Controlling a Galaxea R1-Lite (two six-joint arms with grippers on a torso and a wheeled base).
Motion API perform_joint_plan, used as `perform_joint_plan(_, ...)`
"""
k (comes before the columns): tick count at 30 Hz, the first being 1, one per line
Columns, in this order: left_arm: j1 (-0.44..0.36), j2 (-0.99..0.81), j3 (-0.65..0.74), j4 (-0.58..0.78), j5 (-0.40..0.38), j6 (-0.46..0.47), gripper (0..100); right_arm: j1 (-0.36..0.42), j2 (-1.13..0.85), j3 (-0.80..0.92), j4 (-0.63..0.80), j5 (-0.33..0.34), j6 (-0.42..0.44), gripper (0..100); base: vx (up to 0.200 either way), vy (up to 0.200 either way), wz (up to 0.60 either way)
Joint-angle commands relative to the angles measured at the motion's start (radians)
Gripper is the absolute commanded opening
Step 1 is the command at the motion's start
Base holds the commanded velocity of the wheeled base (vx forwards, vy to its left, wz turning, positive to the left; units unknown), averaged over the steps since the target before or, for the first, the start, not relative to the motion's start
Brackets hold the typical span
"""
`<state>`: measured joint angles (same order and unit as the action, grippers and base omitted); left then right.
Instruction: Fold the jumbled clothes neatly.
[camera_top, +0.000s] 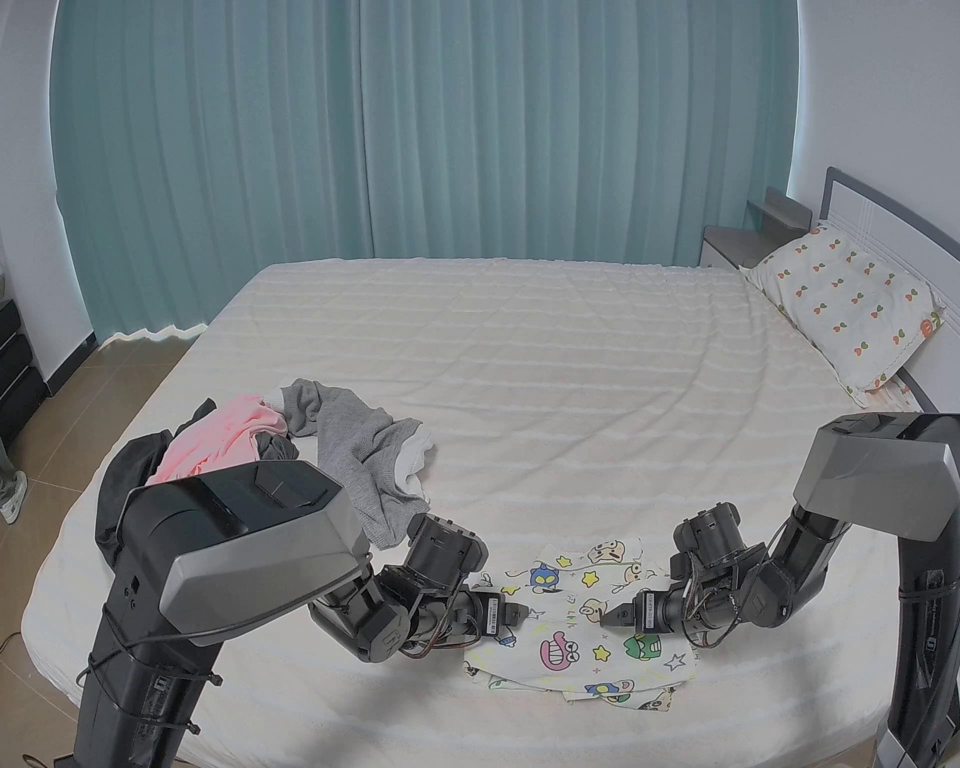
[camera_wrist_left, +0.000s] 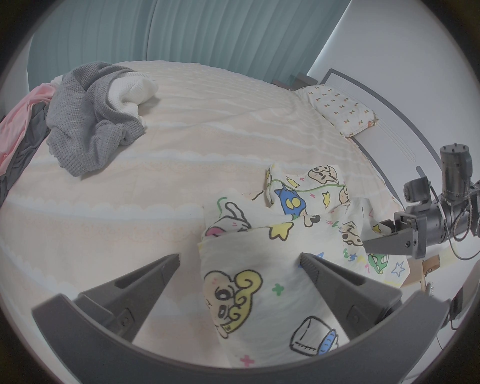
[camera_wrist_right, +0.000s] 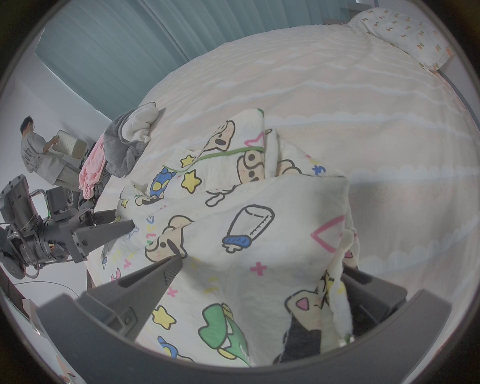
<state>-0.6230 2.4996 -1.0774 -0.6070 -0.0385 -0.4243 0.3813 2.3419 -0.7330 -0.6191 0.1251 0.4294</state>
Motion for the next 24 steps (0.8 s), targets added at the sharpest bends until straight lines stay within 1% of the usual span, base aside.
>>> perform_joint_plan(1,0.0,-0.002,-0.002,0.0,-0.012,-0.001,100,0.016,0.002,-0.008,-0.001,0.001,0.0,100,0.0,0.0,0.0)
perform_joint_plan(3,0.0,-0.002,-0.002,0.0,-0.014,0.001,100,0.016,0.002,-0.006,0.001,0.001,-0.001,100,0.0,0.0,0.0)
perform_joint_plan(4,0.0,-0.002,-0.002,0.0,-0.014,0.001,100,0.016,0.002,-0.006,0.001,0.001,-0.001,0,0.0,0.0,0.0)
perform_joint_plan(5,0.0,-0.002,-0.002,0.0,-0.015,0.001,0,0.016,0.002,-0.006,0.001,0.001,0.0,0,0.0,0.0,0.0)
perform_joint_plan(12,0.0,-0.002,0.007,-0.007,-0.014,0.002,0,0.018,0.002,-0.005,-0.002,0.001,0.0,0,0.0,0.0,0.0)
perform_joint_plan(19,0.0,-0.004,0.008,-0.007,-0.008,-0.007,0,0.018,-0.006,0.001,-0.007,0.007,0.02,0,0.0,0.0,0.0)
perform_joint_plan(24,0.0,-0.033,0.027,-0.007,-0.008,-0.059,0,0.018,-0.035,0.01,-0.008,0.013,0.055,0,0.0,0.0,0.0)
